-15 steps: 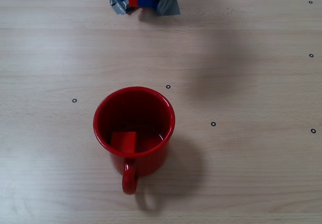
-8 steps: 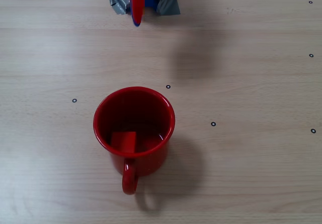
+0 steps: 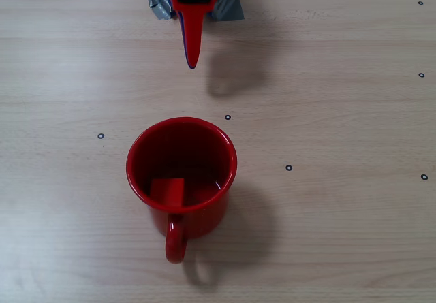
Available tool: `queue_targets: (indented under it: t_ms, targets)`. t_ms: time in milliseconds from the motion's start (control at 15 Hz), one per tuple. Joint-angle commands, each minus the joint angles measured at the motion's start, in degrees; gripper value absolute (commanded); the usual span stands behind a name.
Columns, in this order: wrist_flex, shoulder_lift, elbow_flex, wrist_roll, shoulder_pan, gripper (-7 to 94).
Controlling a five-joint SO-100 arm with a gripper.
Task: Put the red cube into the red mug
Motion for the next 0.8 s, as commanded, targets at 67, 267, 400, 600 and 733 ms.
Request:
queue_targets:
  t_ms: [67,267,400,600,733]
  targets:
    - [-2.29,3.25,4.04,-1.14,-0.53,0]
    - [-2.37,3.25,4.04,0.09,0.53,0]
    - [-2.46,3.25,4.04,-0.09,0.62,0]
    - [-2.46,3.25,4.04,-0.09,0.62,0]
    - [-2.46,3.25,4.04,-0.09,0.62,0]
